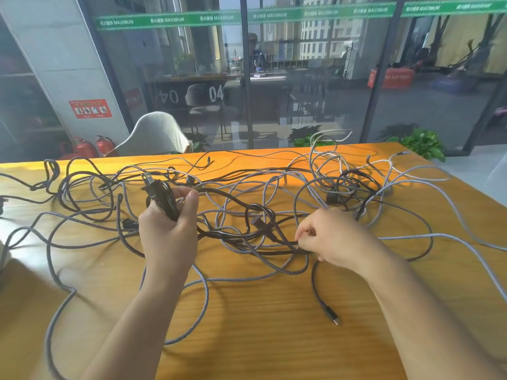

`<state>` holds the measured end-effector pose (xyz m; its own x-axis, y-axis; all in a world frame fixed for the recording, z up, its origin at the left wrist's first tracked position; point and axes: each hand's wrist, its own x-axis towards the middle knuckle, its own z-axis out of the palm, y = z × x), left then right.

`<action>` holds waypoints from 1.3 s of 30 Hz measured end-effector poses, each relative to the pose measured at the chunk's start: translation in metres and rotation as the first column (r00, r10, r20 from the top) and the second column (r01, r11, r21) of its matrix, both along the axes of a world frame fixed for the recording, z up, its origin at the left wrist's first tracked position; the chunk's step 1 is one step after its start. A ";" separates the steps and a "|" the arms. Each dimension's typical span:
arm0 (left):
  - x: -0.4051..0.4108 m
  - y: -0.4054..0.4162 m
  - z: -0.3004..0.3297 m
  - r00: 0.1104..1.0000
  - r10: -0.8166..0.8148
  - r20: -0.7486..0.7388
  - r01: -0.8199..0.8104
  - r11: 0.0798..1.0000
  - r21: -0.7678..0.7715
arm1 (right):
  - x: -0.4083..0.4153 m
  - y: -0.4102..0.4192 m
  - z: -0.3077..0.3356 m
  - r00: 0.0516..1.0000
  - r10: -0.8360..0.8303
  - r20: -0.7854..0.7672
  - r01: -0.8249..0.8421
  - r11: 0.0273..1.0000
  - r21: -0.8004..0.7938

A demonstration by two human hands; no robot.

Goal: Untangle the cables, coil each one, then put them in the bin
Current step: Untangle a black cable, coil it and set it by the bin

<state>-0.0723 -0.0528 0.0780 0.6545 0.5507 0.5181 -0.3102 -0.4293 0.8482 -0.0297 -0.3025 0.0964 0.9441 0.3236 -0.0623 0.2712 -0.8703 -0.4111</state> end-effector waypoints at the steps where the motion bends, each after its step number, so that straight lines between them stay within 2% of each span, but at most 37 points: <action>1: 0.000 0.000 0.001 1.000 0.013 0.001 -0.013 1.000 0.001 | 0.001 0.001 -0.002 1.000 0.015 -0.003 -0.015 1.000 0.012; 4: 0.000 0.001 0.003 0.999 0.043 0.000 -0.043 0.998 -0.044 | 0.005 0.000 -0.007 0.997 0.057 -0.042 -0.050 0.987 0.151; 7: 0.002 0.005 0.004 0.998 0.062 -0.024 -0.063 0.997 -0.045 | 0.011 0.001 -0.010 0.997 0.076 -0.020 -0.068 0.957 0.281; 12: 0.003 0.007 0.002 0.998 0.003 -0.058 -0.005 0.999 -0.037 | 0.012 0.007 -0.014 0.996 0.086 0.006 -0.081 0.913 0.399; 14: 0.003 0.005 0.000 0.996 -0.044 -0.073 0.044 0.999 0.003 | 0.013 0.010 -0.016 0.995 0.089 -0.049 -0.048 0.837 0.545; 17: 0.001 0.001 -0.001 0.993 -0.088 -0.074 0.093 0.994 0.062 | 0.011 0.014 -0.018 0.975 0.144 -0.167 0.037 0.640 0.767; 19: 0.000 0.001 -0.001 0.991 -0.111 -0.075 0.118 0.989 0.094 | 0.011 0.017 -0.020 0.966 0.167 -0.198 0.075 0.553 0.830; 20: -0.001 0.001 -0.001 0.990 -0.117 -0.080 0.126 0.985 0.117 | 0.010 0.018 -0.021 0.967 0.160 -0.197 0.081 0.541 0.837; 23: -0.001 0.002 -0.002 0.988 -0.119 -0.094 0.133 0.977 0.167 | 0.009 0.024 -0.022 0.989 0.088 -0.120 0.046 0.582 0.812; 26: 0.000 0.001 -0.002 0.983 -0.145 -0.110 0.163 0.970 0.179 | 0.010 0.028 -0.028 0.999 -0.016 0.038 -0.016 0.702 0.712; 32: 0.000 -0.002 -0.004 0.975 -0.170 -0.140 0.193 0.966 0.170 | 0.006 0.036 -0.042 0.940 -0.052 0.337 -0.134 0.852 0.505; 34: -0.001 -0.003 -0.005 0.974 -0.171 -0.150 0.197 0.964 0.176 | 0.003 0.037 -0.037 0.862 -0.015 0.506 -0.216 0.893 0.394; 36: -0.001 -0.005 -0.005 0.972 -0.174 -0.156 0.201 0.964 0.175 | 0.002 0.037 -0.036 0.768 0.095 0.634 -0.334 0.903 0.269; 39: -0.001 -0.005 -0.005 0.971 -0.182 -0.154 0.208 0.963 0.173 | 0.000 0.042 -0.043 0.766 0.229 0.601 -0.383 0.913 0.139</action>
